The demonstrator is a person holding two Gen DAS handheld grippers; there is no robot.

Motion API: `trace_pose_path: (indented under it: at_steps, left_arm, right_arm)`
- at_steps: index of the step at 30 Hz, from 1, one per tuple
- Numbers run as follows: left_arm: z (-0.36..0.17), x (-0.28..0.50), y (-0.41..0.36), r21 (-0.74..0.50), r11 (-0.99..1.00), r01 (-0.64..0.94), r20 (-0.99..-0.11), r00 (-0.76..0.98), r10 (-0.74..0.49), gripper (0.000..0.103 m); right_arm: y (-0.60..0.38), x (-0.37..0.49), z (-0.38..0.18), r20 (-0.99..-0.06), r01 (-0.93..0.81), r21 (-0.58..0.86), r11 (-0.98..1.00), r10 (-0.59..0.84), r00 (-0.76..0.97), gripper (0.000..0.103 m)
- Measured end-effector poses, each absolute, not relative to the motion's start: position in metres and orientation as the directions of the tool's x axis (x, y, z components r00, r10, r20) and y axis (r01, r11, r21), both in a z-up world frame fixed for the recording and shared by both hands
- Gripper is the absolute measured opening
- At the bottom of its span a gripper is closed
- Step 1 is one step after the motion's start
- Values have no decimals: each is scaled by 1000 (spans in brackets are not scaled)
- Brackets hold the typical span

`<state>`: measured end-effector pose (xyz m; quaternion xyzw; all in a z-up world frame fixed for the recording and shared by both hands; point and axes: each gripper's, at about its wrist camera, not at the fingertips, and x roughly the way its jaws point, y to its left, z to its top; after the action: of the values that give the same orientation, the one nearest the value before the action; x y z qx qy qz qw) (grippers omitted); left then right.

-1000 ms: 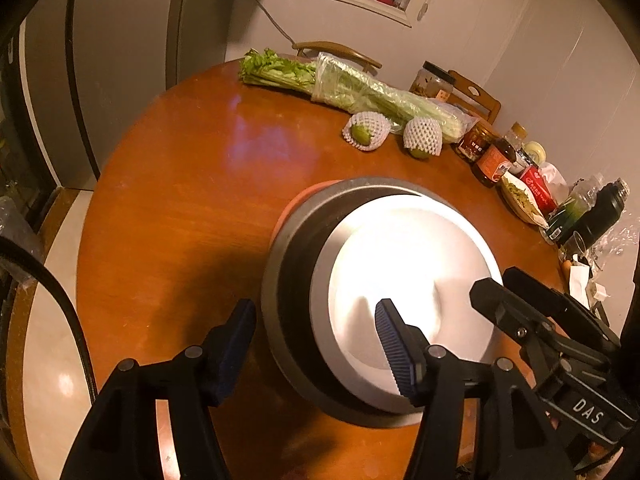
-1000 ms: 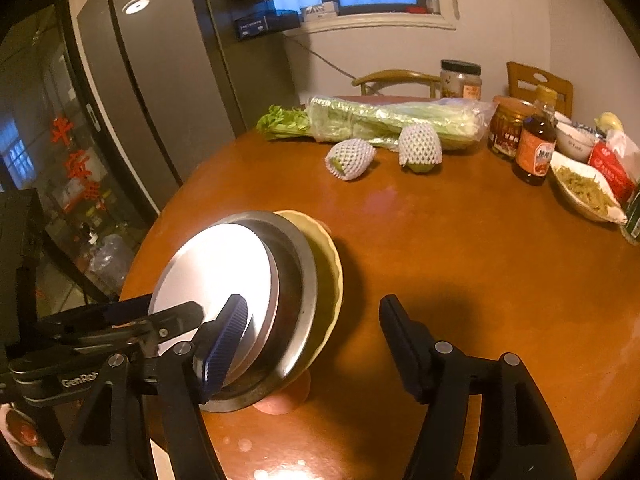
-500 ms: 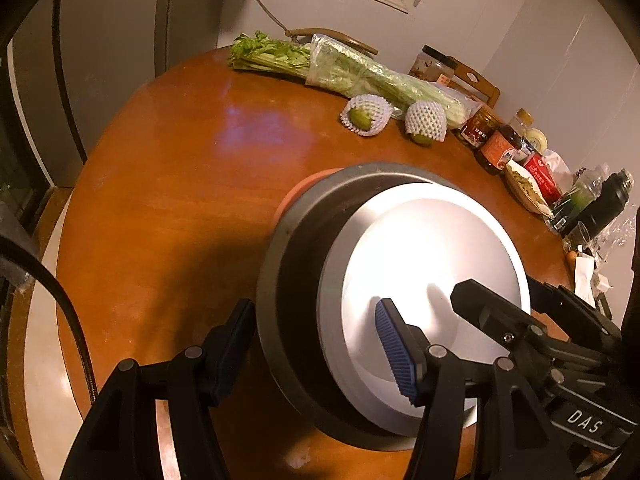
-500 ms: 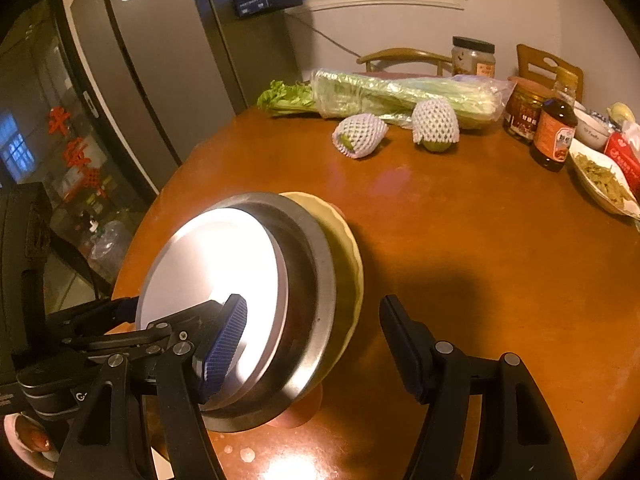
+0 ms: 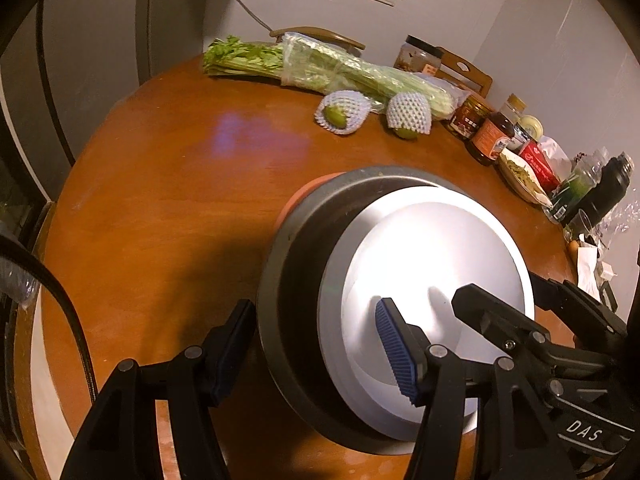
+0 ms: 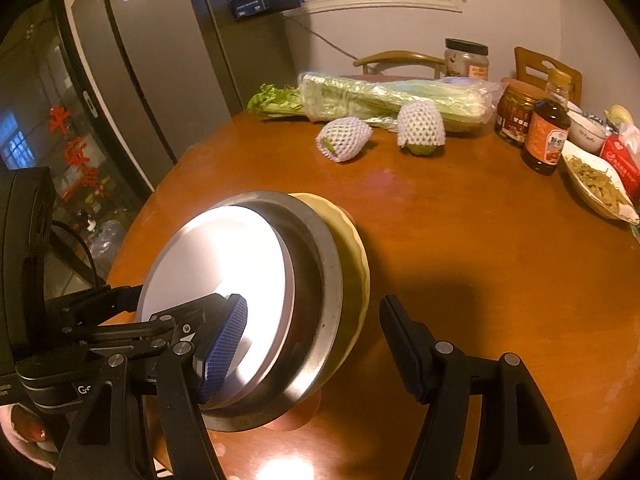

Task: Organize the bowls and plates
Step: 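Lower the steel bowl with both grippers onto the plate stack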

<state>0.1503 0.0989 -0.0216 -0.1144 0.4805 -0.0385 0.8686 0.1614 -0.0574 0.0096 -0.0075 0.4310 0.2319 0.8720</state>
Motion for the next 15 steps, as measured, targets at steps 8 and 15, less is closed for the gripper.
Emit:
trace_pose_path:
  at_steps: [8,15]
  left_arm:
    - [-20,157,78,-220,975,-12,-829,530,-180,62]
    - [-19,163,57,-202,979,9,-833,525,-176,63]
  right_arm:
    - [-75,162,11,-753,-391,189,901,388,531,70]
    - [-95,163,11,-749,-375,189,908,380,543,70]
